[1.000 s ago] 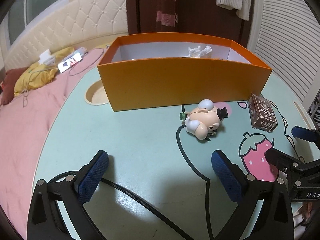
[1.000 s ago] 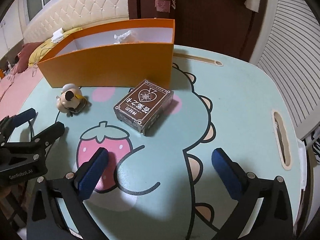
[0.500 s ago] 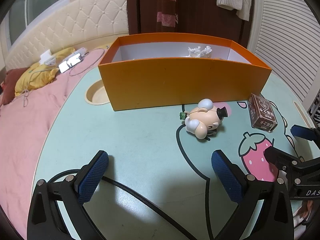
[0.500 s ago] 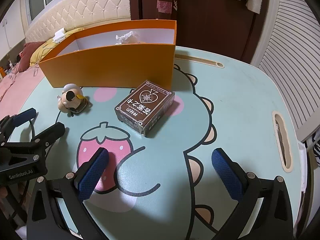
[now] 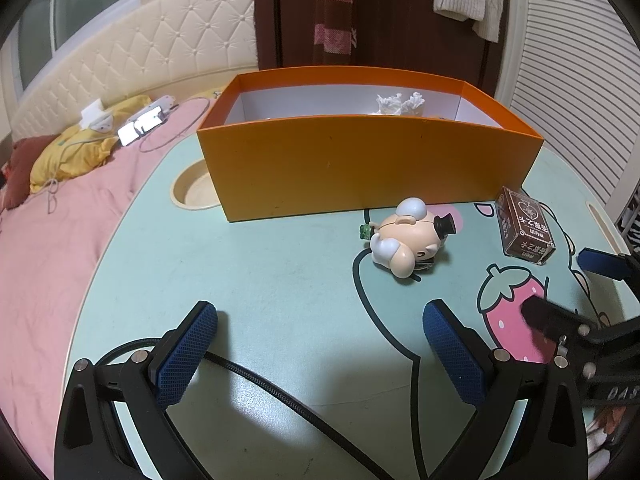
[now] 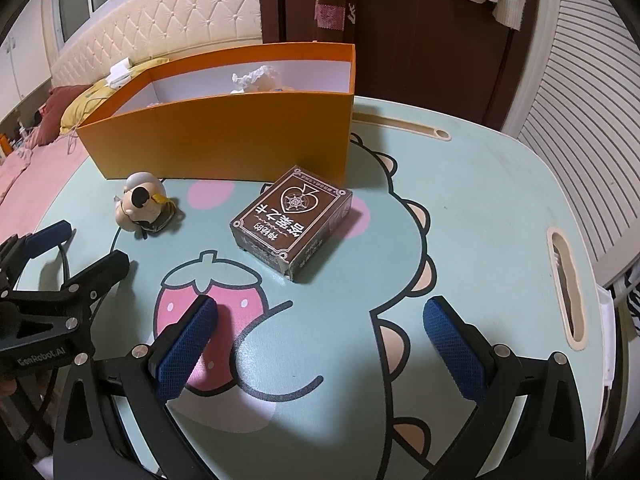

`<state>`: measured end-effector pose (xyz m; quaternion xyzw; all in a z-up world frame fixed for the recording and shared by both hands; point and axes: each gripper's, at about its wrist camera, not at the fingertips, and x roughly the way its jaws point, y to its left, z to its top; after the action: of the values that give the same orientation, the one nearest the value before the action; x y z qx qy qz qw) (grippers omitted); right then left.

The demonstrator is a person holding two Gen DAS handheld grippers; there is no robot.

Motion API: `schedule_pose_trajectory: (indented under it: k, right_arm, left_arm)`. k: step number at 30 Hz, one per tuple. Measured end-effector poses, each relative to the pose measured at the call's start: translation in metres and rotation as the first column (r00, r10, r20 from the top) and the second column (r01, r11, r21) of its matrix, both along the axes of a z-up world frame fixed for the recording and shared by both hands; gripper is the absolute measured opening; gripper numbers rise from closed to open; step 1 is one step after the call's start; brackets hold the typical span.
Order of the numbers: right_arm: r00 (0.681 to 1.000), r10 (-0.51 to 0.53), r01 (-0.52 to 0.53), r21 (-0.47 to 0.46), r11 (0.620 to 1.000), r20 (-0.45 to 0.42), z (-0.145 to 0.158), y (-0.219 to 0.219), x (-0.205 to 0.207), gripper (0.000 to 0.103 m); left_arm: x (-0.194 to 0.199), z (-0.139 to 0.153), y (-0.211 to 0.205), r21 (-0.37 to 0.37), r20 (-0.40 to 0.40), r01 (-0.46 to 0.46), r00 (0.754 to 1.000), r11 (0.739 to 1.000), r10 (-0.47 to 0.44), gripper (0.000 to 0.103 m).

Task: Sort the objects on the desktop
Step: 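Grasp the brown card box on the table with the right gripper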

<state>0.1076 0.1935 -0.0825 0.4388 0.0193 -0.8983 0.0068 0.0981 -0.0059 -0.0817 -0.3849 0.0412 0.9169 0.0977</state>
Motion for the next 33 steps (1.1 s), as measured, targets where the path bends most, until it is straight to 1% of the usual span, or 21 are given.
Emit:
schedule_pose_trajectory:
  k: [3, 6, 10, 13, 16, 18, 20, 24, 26, 27, 29, 30, 31, 33]
  right_arm:
    - [0.999, 0.036, -0.035, 0.035, 0.999, -0.008, 0.002, -0.012, -0.003, 0.103]
    - [0.999, 0.051, -0.05, 0.076, 0.996, -0.01, 0.004, -0.022, -0.008, 0.103]
    - [0.998, 0.065, -0.066, 0.066, 0.996, 0.003, 0.003, -0.027, -0.019, 0.103]
    - [0.997, 0.071, -0.071, 0.061, 0.996, 0.006, 0.002, -0.03, -0.023, 0.103]
    - [0.999, 0.036, -0.036, 0.057, 0.998, -0.011, 0.003, -0.027, -0.025, 0.103]
    - [1.0, 0.006, -0.006, 0.02, 1.0, -0.006, 0.002, -0.021, -0.027, 0.103]
    - [1.0, -0.023, 0.023, -0.028, 0.999, 0.005, 0.002, -0.014, -0.031, 0.103]
    - [0.997, -0.077, 0.077, -0.102, 0.992, 0.001, 0.006, -0.006, -0.038, 0.103]
    - [0.995, -0.097, 0.096, -0.119, 0.988, -0.002, 0.007, -0.005, -0.042, 0.103]
    - [0.994, -0.105, 0.103, -0.111, 0.989, -0.008, 0.006, -0.005, -0.042, 0.101]
    - [0.992, -0.121, 0.119, -0.063, 0.991, -0.034, 0.006, -0.007, -0.039, 0.086]
    - [0.99, -0.13, 0.129, -0.024, 0.991, -0.053, 0.007, -0.008, -0.036, 0.062]
    - [0.99, -0.125, 0.125, -0.01, 0.992, -0.067, 0.008, -0.009, -0.035, 0.043]
    - [0.992, -0.115, 0.114, -0.026, 0.993, -0.059, 0.01, -0.006, -0.032, 0.042]
  left_arm:
    - [0.0, 0.0, -0.001, 0.002, 0.001, -0.014, 1.0, 1.0, 0.014, 0.102]
    - [-0.002, -0.001, -0.007, 0.009, 0.004, -0.062, 0.998, 0.998, 0.062, 0.102]
    - [-0.004, -0.001, -0.014, 0.013, 0.009, -0.114, 0.993, 0.993, 0.114, 0.102]
    - [-0.006, -0.001, -0.018, 0.008, 0.013, -0.13, 0.991, 0.992, 0.13, 0.102]
    - [-0.009, -0.001, -0.026, 0.005, 0.018, -0.16, 0.987, 0.987, 0.16, 0.102]
    - [-0.009, -0.003, -0.03, 0.008, 0.013, -0.185, 0.983, 0.983, 0.185, 0.102]
    - [-0.009, -0.004, -0.03, 0.008, 0.012, -0.187, 0.982, 0.982, 0.186, 0.102]
    - [-0.01, -0.005, -0.031, 0.009, 0.009, -0.189, 0.982, 0.982, 0.189, 0.102]
    - [-0.01, -0.006, -0.032, 0.01, 0.007, -0.19, 0.982, 0.982, 0.19, 0.102]
    - [-0.01, -0.006, -0.032, 0.01, 0.007, -0.19, 0.982, 0.982, 0.19, 0.102]
    - [-0.01, -0.006, -0.031, 0.01, 0.007, -0.189, 0.982, 0.982, 0.189, 0.102]
    - [-0.01, -0.005, -0.031, 0.01, 0.007, -0.189, 0.982, 0.982, 0.189, 0.102]
    - [-0.01, -0.005, -0.031, 0.01, 0.007, -0.188, 0.982, 0.982, 0.188, 0.102]
    - [-0.01, -0.005, -0.031, 0.01, 0.009, -0.184, 0.983, 0.983, 0.184, 0.102]
